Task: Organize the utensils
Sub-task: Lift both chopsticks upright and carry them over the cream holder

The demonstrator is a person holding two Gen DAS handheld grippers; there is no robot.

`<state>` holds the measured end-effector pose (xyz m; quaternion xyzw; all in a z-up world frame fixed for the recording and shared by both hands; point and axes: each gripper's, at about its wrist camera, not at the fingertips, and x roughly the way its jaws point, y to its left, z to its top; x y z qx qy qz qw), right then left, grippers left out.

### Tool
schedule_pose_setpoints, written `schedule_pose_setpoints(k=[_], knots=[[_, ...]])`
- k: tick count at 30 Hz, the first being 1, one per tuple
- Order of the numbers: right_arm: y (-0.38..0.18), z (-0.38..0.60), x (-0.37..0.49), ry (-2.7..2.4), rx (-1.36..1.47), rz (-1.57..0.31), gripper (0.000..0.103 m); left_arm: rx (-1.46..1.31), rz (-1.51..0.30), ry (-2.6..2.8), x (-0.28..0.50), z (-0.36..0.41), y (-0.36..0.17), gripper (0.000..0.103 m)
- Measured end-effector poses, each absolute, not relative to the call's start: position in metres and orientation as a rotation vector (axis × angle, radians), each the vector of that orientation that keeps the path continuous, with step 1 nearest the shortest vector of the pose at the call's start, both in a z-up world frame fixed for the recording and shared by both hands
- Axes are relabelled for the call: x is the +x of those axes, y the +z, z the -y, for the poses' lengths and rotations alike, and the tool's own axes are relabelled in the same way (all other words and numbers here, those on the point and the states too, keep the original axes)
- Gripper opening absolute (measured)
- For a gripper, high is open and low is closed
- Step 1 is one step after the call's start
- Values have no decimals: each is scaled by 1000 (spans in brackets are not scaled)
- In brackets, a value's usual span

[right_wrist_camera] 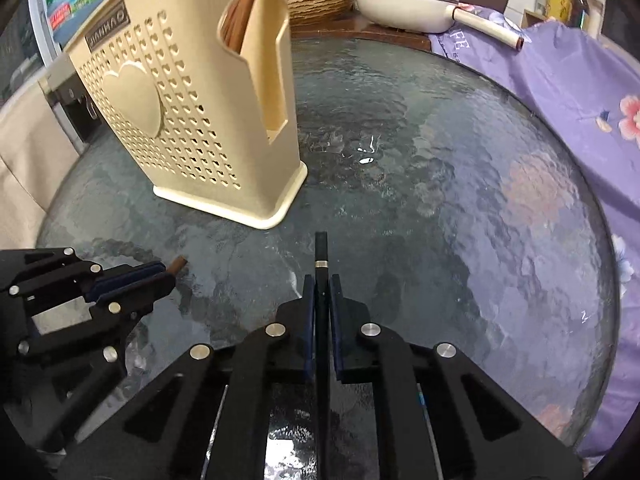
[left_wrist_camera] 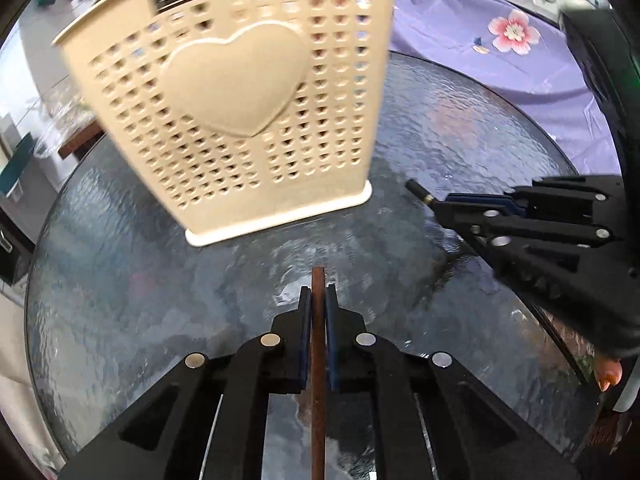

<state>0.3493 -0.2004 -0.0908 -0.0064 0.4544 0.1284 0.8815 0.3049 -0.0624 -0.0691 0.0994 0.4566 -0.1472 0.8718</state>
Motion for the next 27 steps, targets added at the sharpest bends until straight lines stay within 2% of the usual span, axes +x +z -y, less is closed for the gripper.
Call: schedule_pose_setpoints(k=[9,27], knots=[[-71,211,327,351,71,-856,8,133,-881,-314,283,38,-42,7],[26,215,273,575,209,-619,8,29,-673,-351,239,20,45,7]])
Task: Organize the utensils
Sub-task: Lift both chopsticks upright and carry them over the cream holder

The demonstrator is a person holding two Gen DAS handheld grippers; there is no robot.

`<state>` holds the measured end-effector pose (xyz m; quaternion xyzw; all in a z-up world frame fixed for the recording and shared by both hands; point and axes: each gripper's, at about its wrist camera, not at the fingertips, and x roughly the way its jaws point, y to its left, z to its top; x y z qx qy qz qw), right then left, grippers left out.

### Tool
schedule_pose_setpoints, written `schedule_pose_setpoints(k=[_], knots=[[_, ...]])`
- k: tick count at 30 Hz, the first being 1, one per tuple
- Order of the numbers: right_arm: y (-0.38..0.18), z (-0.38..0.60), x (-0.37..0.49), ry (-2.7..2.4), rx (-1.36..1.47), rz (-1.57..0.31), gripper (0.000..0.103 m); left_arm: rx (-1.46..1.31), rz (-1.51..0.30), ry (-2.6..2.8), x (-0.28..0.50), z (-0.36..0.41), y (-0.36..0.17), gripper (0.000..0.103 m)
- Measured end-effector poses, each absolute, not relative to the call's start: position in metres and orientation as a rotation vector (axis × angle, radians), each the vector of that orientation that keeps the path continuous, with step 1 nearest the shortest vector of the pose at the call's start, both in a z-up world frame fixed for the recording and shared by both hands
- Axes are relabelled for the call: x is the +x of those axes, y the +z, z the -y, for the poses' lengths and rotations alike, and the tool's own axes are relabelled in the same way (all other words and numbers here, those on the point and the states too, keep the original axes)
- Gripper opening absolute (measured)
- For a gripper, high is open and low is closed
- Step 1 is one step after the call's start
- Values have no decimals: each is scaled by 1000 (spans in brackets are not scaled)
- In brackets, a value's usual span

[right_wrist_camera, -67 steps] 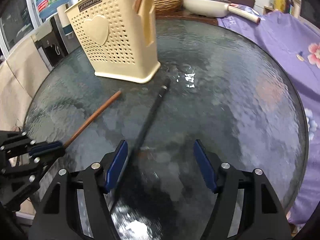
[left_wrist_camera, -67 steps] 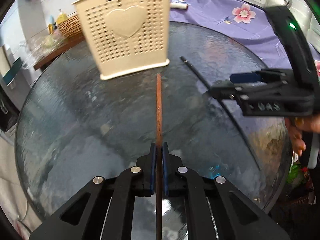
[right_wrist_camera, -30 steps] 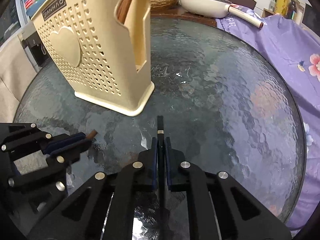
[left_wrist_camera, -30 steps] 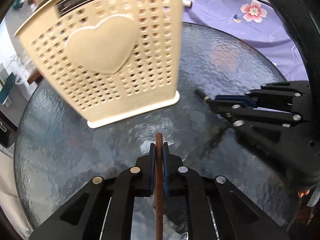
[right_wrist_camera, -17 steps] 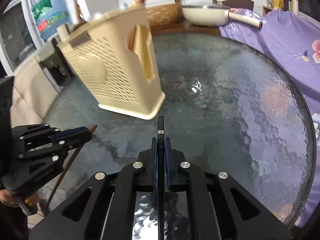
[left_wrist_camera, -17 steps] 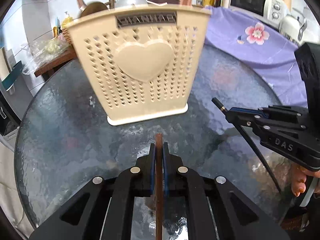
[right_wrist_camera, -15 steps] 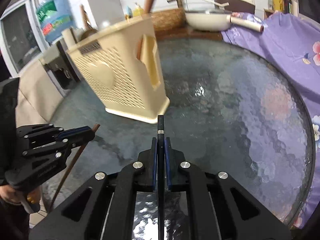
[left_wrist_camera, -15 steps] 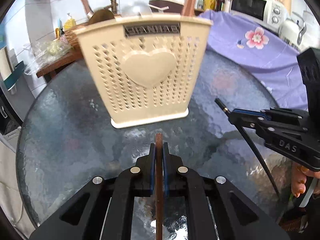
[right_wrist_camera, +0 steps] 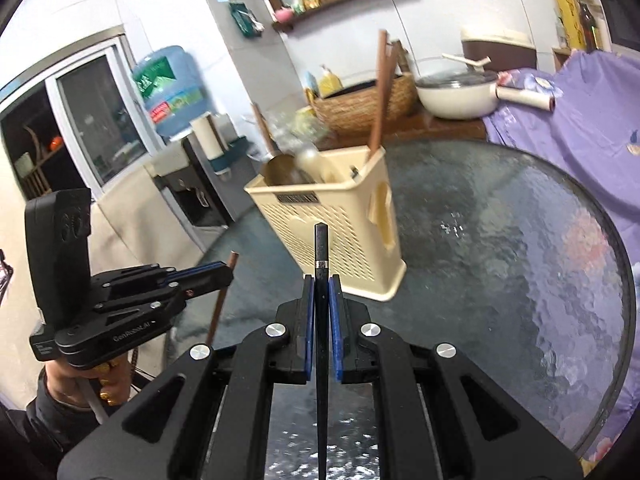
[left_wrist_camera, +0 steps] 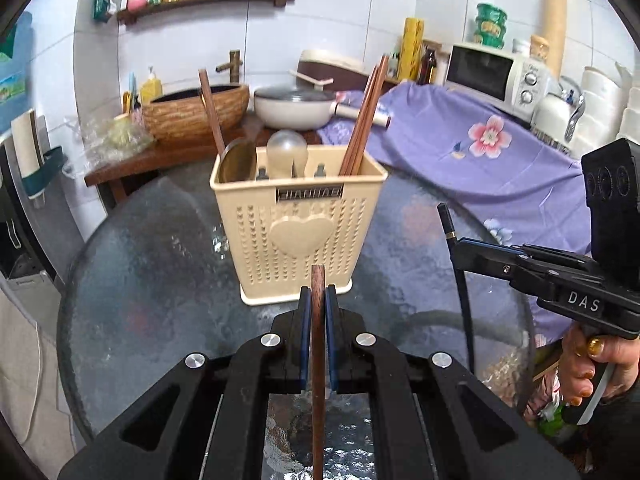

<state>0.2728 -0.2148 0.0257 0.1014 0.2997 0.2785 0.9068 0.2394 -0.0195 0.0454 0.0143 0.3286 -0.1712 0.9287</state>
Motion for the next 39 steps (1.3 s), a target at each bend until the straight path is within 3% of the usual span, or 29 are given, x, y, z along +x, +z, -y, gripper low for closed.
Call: schedule_pose_setpoints(k=[39], knots=[[137,190,257,595,61,-437,8,-66,-483,-402,224,-4,141,6]])
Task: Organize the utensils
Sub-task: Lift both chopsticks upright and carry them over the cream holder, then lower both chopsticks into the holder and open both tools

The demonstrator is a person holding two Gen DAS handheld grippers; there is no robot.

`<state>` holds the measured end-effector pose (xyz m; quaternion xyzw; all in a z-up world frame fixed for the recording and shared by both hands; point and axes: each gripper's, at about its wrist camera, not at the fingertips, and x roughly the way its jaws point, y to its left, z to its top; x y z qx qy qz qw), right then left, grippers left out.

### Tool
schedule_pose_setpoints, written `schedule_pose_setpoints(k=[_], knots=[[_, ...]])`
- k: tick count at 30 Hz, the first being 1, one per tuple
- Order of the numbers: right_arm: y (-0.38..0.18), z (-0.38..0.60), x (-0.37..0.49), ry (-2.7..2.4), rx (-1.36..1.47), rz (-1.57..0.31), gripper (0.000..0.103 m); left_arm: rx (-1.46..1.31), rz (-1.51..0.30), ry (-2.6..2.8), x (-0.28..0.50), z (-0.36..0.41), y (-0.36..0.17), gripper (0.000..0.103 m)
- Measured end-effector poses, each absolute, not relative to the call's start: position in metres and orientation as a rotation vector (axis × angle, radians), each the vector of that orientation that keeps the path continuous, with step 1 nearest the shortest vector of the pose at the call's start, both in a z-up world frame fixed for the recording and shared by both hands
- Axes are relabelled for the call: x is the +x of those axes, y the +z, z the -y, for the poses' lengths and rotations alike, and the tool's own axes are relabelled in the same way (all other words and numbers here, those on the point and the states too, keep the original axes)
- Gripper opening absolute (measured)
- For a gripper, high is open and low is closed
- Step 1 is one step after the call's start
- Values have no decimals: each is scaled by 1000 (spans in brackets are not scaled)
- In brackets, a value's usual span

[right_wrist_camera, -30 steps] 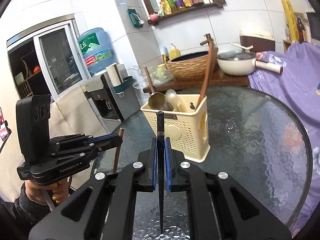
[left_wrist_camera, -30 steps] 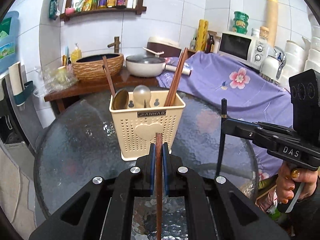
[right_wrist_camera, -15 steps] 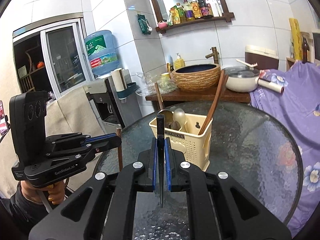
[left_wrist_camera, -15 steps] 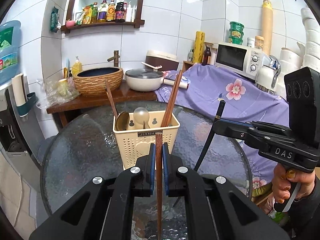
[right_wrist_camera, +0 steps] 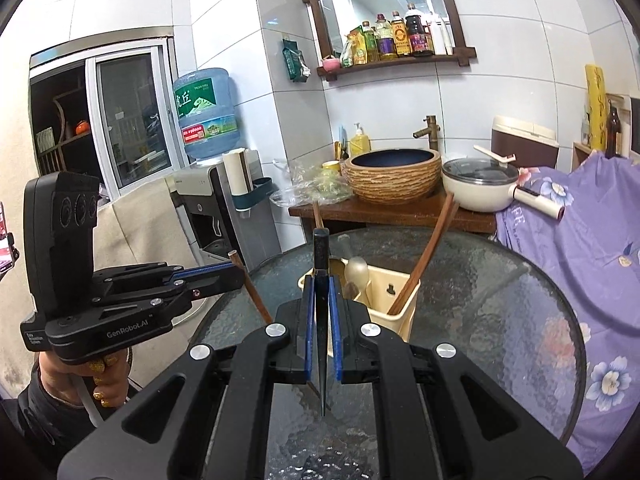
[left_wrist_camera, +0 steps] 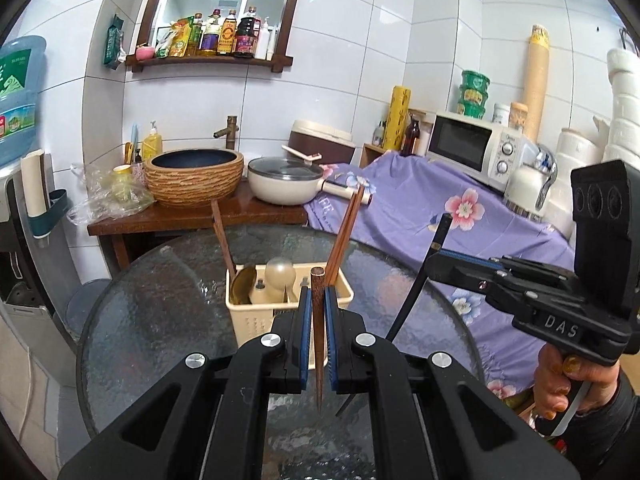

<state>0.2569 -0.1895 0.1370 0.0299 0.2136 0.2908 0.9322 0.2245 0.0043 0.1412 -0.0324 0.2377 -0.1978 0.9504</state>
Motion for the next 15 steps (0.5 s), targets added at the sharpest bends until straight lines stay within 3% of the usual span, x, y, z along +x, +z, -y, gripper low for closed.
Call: schedule_pose_setpoints(k=[15], knots=[[222,186,288,536,46,-336,8,17,-290,-318,243,5,254,6]])
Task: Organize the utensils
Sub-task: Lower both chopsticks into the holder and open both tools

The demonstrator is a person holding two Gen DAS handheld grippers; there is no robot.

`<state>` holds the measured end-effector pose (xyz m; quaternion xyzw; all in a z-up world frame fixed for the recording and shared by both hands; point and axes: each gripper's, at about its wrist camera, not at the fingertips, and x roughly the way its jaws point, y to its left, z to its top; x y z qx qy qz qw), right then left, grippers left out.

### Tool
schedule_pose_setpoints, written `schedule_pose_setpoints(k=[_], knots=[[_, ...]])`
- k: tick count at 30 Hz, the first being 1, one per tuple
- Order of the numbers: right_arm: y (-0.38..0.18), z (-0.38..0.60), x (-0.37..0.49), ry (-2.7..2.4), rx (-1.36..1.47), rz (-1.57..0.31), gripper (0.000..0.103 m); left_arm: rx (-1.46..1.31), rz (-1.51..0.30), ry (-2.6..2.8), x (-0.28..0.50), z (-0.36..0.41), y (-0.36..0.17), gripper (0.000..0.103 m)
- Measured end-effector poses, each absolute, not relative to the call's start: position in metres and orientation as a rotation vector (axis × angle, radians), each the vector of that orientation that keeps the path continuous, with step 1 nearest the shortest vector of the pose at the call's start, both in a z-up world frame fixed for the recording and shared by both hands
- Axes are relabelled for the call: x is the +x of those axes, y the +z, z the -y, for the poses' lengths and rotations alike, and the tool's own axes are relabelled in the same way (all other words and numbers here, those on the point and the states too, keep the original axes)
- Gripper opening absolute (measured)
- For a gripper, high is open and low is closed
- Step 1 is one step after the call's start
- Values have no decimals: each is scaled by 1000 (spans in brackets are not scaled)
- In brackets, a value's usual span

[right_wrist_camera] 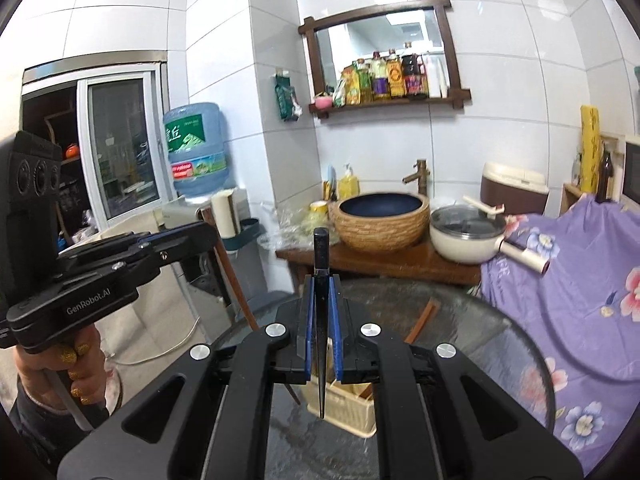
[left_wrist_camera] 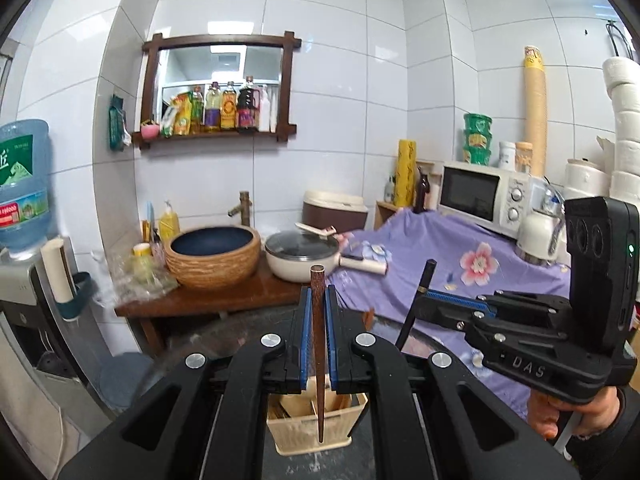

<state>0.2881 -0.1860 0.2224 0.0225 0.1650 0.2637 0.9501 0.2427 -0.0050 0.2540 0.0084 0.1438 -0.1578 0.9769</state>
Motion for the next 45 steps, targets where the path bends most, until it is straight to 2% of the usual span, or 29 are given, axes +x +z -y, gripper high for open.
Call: schedule_pose_setpoints(k=[8,22,41,43,44,45], knots=[[235,178,314,466,26,-270,8,-20,-270,-219,283,-1,264,6],[143,177,360,398,85,-377,8,-79,-434,-196,331,-2,167,6],[105,165,371,390,44,-439,8,-61,-540,-203,342,5,100,6],[104,165,370,394,39,-440,12,-73,-535,-216,339,4,99,6],[104,166,369,389,35,-439,31,-69,-533,-220,338,4,100,9],[103,166,368,384,34,-433,55,-58,-528,-223,335,5,100,11]])
